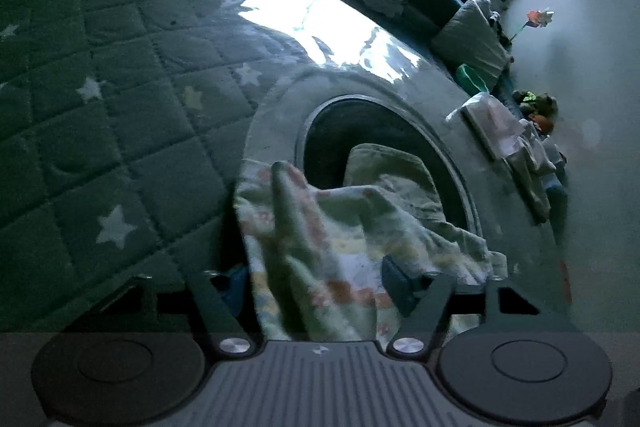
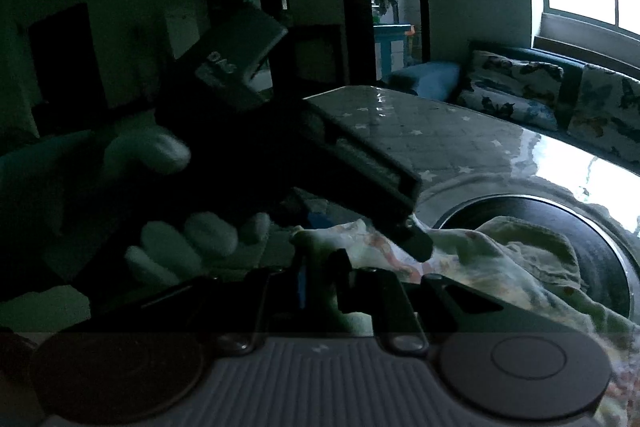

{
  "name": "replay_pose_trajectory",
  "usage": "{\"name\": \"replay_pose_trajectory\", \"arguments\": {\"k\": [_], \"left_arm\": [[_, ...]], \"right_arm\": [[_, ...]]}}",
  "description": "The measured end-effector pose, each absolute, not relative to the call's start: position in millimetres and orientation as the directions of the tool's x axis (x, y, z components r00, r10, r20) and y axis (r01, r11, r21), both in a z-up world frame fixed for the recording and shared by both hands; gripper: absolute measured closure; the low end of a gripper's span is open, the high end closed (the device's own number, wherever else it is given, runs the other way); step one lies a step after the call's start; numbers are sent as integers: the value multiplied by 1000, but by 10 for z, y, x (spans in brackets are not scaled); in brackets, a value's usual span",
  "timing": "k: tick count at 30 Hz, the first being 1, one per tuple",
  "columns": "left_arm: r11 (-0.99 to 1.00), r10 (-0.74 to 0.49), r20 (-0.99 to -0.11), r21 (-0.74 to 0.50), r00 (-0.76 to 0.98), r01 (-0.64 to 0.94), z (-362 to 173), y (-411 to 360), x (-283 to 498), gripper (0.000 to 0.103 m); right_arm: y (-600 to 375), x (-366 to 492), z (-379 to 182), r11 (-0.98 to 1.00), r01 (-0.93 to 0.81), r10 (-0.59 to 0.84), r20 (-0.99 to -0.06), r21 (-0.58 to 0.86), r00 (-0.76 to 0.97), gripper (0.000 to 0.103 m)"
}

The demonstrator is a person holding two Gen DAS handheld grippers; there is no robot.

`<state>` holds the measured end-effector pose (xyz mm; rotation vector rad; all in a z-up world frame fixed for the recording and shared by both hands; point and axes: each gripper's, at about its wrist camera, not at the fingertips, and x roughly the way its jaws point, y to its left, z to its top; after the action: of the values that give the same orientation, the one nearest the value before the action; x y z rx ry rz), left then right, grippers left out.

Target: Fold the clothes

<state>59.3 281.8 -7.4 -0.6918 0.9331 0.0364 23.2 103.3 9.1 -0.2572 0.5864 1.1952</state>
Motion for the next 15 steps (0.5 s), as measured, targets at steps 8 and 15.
{"name": "replay_pose_trajectory", "arguments": {"k": [8, 15], "left_arm": [[796, -260, -759, -518, 597, -312, -150, 2791, 674, 80], [817, -241, -765, -492, 597, -301, -148, 2758, 669, 80]], "right_arm": [[879, 357, 76, 371, -915, 796, -563, 161, 224, 82], [392, 683, 98, 506, -838, 751, -583, 203, 311, 69]]}}
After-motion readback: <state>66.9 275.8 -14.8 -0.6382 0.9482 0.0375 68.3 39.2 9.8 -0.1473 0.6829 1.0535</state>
